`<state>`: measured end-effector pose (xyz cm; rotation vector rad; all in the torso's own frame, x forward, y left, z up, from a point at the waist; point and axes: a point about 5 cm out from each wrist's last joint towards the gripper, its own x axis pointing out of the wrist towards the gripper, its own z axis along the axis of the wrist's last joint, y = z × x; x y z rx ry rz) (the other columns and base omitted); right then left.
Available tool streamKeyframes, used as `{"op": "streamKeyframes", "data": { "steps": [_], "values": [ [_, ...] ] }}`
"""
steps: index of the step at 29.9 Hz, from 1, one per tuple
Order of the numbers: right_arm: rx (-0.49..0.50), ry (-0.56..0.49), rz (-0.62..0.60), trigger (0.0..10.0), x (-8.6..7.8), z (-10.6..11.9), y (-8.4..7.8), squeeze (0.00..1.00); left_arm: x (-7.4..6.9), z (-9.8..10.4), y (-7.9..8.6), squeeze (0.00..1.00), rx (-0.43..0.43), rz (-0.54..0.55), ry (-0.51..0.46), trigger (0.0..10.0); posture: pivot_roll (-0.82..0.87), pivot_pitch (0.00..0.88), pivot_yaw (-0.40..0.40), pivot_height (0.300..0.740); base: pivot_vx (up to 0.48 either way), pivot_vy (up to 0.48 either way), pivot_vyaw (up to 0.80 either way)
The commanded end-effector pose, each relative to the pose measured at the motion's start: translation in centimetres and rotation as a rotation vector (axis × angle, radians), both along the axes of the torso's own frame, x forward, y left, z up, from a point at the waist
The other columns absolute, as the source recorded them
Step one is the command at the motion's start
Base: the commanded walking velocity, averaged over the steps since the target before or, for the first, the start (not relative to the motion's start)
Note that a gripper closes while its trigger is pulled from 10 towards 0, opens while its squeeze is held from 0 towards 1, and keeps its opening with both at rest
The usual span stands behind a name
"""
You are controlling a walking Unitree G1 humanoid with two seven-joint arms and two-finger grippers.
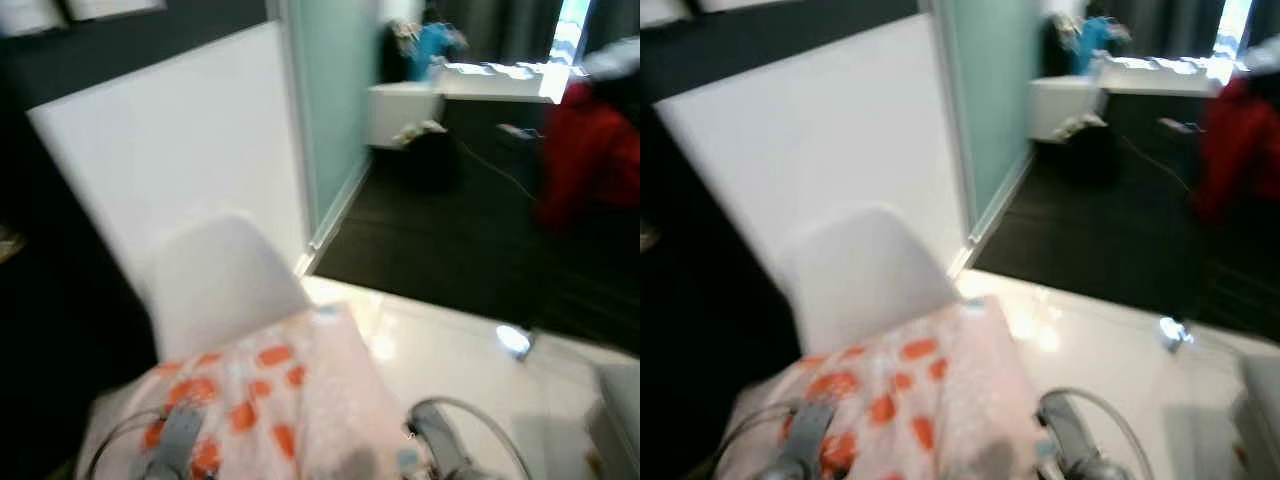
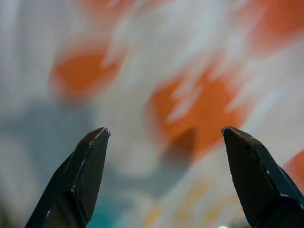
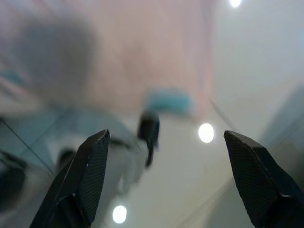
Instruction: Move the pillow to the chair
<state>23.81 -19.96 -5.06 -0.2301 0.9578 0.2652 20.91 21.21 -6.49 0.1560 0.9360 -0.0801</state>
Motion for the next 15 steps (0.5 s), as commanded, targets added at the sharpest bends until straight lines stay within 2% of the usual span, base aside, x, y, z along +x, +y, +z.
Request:
{"op": "streamKeyframes", "data": {
  "steps": [1, 4, 15],
  "values": [
    [-0.009, 0.027, 0.01, 10.0, -0.75, -0.5, 0.0, 0.0, -1.05, -0.83, -0.44, 0.0, 0.011, -0.014, 0.067, 10.0, -0.21, 0.0, 0.047, 0.731, -0.48, 0.0, 0.0],
    [-0.02, 0.027, 0.024, 10.0, -0.68, -0.42, -0.13, 0.0, -1.14, -0.92, -0.6, 0.0, 0.013, -0.017, 0.059, 10.0, -0.2, 0.0, 0.047, 0.731, -0.48, 0.0, 0.0],
    [-0.029, 0.019, 0.015, 10.0, -0.66, -0.43, -0.12, 0.0, -1.68, -1.15, -0.34, 0.0, 0.013, -0.031, 0.068, 10.0, -0.21, 0.0, 0.052, 0.731, 0.0, 0.0, 0.0]
  ]
}}
